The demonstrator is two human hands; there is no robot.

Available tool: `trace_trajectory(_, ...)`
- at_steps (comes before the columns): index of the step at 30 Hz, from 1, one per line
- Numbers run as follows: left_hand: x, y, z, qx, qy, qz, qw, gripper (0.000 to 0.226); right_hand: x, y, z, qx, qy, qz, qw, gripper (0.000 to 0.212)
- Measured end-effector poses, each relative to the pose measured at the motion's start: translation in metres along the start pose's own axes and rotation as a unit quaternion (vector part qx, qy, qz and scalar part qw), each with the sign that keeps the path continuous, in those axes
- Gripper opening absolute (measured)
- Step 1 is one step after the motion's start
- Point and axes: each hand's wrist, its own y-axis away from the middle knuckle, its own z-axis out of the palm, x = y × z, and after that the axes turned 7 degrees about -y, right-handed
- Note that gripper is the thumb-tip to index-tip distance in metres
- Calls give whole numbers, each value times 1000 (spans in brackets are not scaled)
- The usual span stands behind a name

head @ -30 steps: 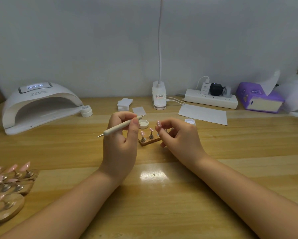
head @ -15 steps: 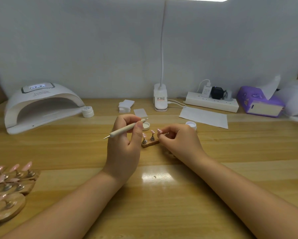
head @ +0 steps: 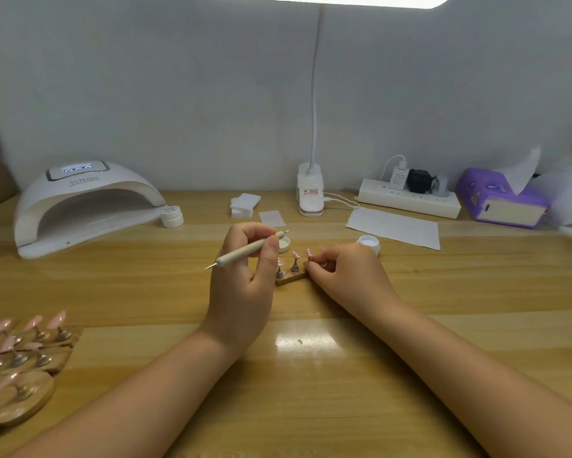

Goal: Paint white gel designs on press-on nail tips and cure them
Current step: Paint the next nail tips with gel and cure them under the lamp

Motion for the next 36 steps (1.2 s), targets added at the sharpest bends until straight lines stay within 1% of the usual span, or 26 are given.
trace_trajectory(5,0,-1,-1,2,8,0,1000,6,-5,9,-10,25,60,-43,997,21)
trace_trajectory(8,0,-1,-2,-2,16,-6,1000,7,-8,6,-20,68,103,-76,989,26)
trace_trajectory(10,-2,-1,-3,0,15,-11,1000,7,-8,-1,-33,106,106,-94,984,27)
trace_trajectory(11,-2,-1,-4,1,13,-13,1000,7,-5,-5,-39,117,105,-91,983,31)
trace_trajectory(13,-3,-1,-5,3,13,-16,1000,7,8,-16,-51,109,96,-39,989,53)
trace_trajectory(15,-2,-1,-5,1,12,-14,1000,7,25,-23,-59,75,71,61,993,76)
trace_trajectory(17,-2,-1,-4,-3,12,-13,1000,7,43,-26,-60,44,35,125,991,90)
trace_trajectory(19,-2,-1,-4,-6,12,-13,1000,6,58,-26,-57,15,12,136,991,98)
trace_trajectory(21,-2,-1,-5,-7,13,-13,1000,6,68,-24,-51,-9,17,134,991,102)
trace_trajectory(24,0,0,-5,-7,16,-10,1000,7,77,-23,-46,-16,9,135,991,102)
trace_trajectory(27,1,0,-4,-14,16,-10,1000,7,81,-23,-44,2,-2,113,994,94)
trace_trajectory(31,3,0,-4,-18,15,-8,1000,7,79,-21,-43,47,-14,71,996,87)
trace_trajectory(34,4,0,-5,-14,17,-15,1000,7,68,-21,-47,105,-52,42,992,82)
trace_trajectory(36,6,0,-5,-24,27,-26,999,5,54,-20,-48,131,-85,5,988,79)
